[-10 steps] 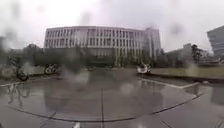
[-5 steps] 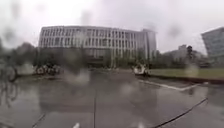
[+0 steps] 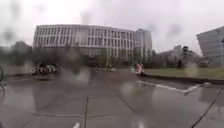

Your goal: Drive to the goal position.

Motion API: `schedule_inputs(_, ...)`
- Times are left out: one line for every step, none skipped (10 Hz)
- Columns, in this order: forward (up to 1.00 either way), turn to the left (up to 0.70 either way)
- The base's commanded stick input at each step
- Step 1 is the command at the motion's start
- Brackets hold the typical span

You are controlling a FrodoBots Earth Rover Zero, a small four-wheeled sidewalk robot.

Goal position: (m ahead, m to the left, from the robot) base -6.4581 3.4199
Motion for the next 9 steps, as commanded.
schedule_inputs(0.69,0.01)
schedule_inputs(0.69,0.01)
schedule_inputs(0.69,0.01)
schedule_inputs(0.69,0.01)
schedule_inputs(0.7,0.01)
schedule_inputs(0.7,0.01)
schedule_inputs(0.7,0.01)
schedule_inputs(0.7,0.01)
schedule_inputs(0.69,0.01)
